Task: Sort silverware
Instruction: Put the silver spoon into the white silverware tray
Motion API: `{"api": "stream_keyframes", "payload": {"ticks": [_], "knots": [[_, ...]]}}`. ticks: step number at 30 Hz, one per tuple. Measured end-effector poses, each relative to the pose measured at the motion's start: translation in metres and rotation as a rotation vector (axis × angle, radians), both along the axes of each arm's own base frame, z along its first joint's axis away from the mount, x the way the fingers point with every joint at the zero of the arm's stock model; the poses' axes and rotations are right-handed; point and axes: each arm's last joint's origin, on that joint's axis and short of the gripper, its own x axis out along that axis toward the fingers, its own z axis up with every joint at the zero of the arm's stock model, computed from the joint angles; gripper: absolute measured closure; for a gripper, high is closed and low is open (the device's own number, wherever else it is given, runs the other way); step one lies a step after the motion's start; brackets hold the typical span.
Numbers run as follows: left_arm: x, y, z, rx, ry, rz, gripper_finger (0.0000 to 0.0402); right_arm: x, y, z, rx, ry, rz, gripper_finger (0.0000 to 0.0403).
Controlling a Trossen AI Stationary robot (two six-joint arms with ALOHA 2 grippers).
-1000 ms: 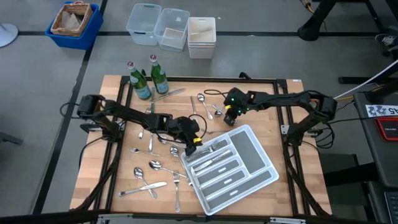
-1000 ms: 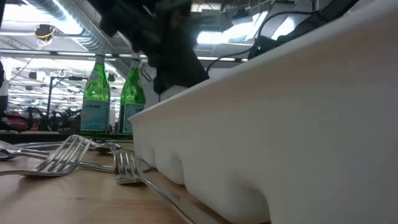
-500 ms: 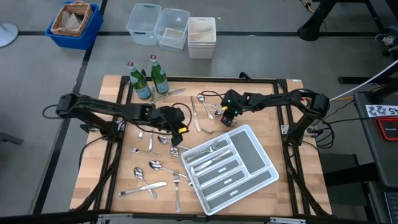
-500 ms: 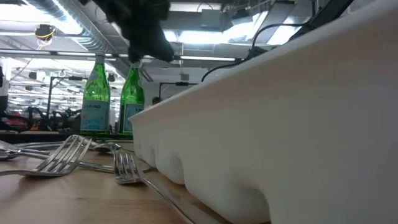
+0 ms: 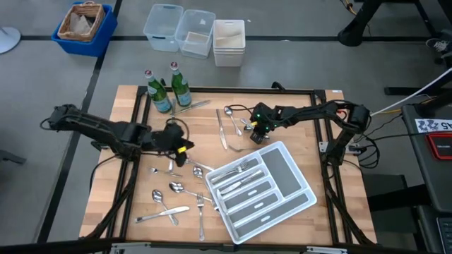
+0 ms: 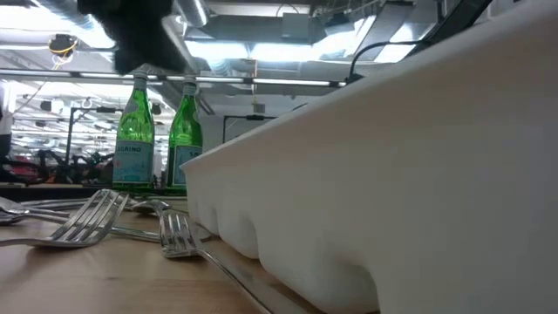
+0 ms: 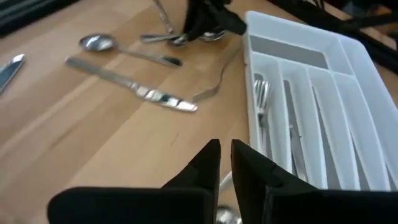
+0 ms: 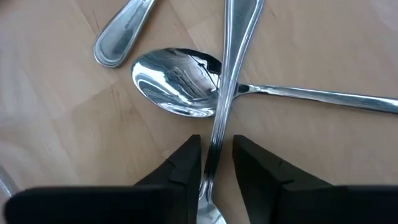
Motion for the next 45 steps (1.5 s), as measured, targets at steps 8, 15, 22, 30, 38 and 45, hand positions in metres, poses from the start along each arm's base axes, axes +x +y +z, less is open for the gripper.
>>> {"api": "stream_keyframes", "payload": {"ticks": [8, 15, 22, 30, 38, 45], "knots": [[-0.021, -0.005, -0.036, -0.077, -0.064, 0.087, 0.0374, 0.0, 0.0, -0.001, 0.002, 0.001, 0.0, 0.0389], [-0.024, -0.005, -0.053, -0.104, -0.062, 0.107, 0.0373, 0.005, -0.001, 0.012, 0.047, -0.001, 0.02, 0.0379], [-0.025, -0.005, -0.059, -0.098, -0.061, 0.107, 0.0373, 0.013, -0.003, 0.037, 0.097, 0.022, 0.037, 0.0392], [-0.029, -0.003, -0.072, -0.108, -0.026, 0.129, 0.0373, 0.029, -0.002, 0.071, 0.19, -0.024, 0.097, 0.0393], [-0.029, -0.003, -0.072, -0.072, -0.014, 0.102, 0.0373, 0.061, 0.05, 0.106, 0.254, -0.138, 0.37, 0.0392], [-0.029, -0.003, -0.072, -0.055, -0.008, 0.09, 0.0373, 0.069, 0.128, 0.115, 0.235, -0.098, 0.633, 0.0389]]}}
